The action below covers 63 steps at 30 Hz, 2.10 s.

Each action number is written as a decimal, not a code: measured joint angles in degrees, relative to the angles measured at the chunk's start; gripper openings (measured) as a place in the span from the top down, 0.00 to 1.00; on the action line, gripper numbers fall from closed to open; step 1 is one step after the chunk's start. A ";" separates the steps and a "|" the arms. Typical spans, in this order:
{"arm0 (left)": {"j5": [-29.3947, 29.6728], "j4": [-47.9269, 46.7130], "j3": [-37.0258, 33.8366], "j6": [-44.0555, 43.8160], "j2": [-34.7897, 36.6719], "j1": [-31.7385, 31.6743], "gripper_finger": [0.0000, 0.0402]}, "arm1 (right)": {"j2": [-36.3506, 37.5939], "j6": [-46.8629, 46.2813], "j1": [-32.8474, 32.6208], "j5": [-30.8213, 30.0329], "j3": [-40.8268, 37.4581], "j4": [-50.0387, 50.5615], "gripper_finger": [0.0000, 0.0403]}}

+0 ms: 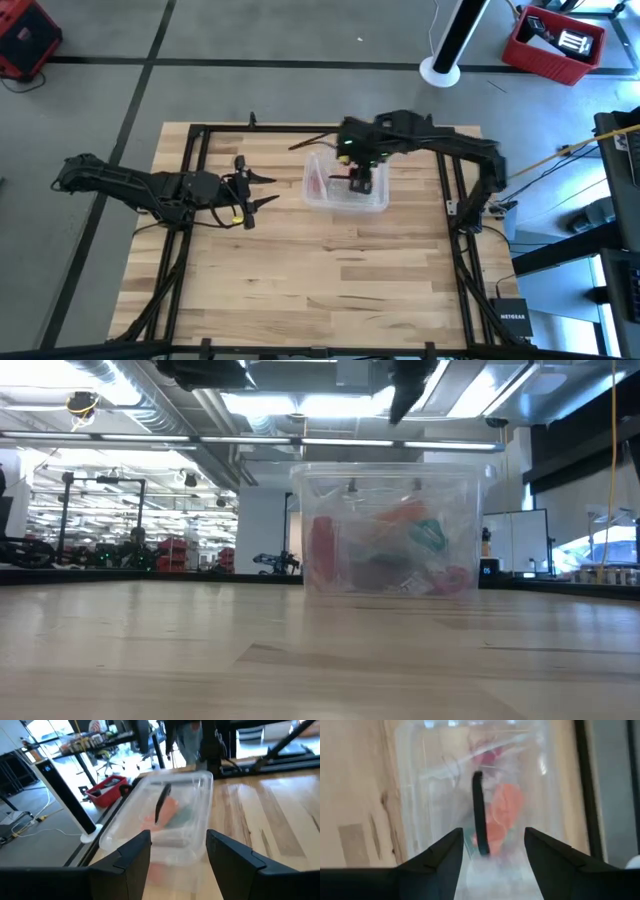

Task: Roll bandage
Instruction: Return to Home Position

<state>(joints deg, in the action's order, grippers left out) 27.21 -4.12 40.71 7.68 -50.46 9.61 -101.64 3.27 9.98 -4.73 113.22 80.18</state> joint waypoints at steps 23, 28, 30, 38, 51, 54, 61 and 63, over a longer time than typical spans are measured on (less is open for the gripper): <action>-22.73 4.93 -15.47 -9.89 19.33 -14.49 0.92 | 65.84 -20.61 -6.25 -4.81 -80.62 -64.27 0.51; -22.56 6.79 -19.71 -13.08 19.50 -13.78 0.96 | 70.00 -22.27 -8.01 -4.22 -90.20 -75.55 0.56; -22.65 11.35 -22.23 -12.49 20.31 -13.53 0.98 | 71.29 -20.49 -9.13 -4.49 -93.45 -81.50 0.63; -22.56 15.32 -29.66 -13.45 27.30 -13.51 1.00 | 78.88 -14.63 -9.64 -1.75 -100.37 -87.40 0.97; -20.79 16.96 -36.55 -13.90 39.22 -13.51 0.99 | 92.61 -13.48 -9.60 -0.73 -108.91 -91.16 0.98; -21.47 16.59 -37.64 -14.31 41.13 -13.38 1.00 | 95.05 -13.64 -9.60 -0.42 -111.10 -93.24 0.99; -23.58 16.81 -39.56 -15.11 44.92 -13.35 0.99 | 98.06 -15.10 -9.60 -0.38 -112.57 -90.06 0.99; -24.46 15.88 -40.16 -15.75 46.06 -13.35 0.99 | 98.13 -15.08 -9.60 -0.67 -112.60 -90.31 0.99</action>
<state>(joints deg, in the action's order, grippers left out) 2.75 11.76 0.55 -8.07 -4.40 -3.75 -3.51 -11.81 0.38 -5.40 0.62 -10.14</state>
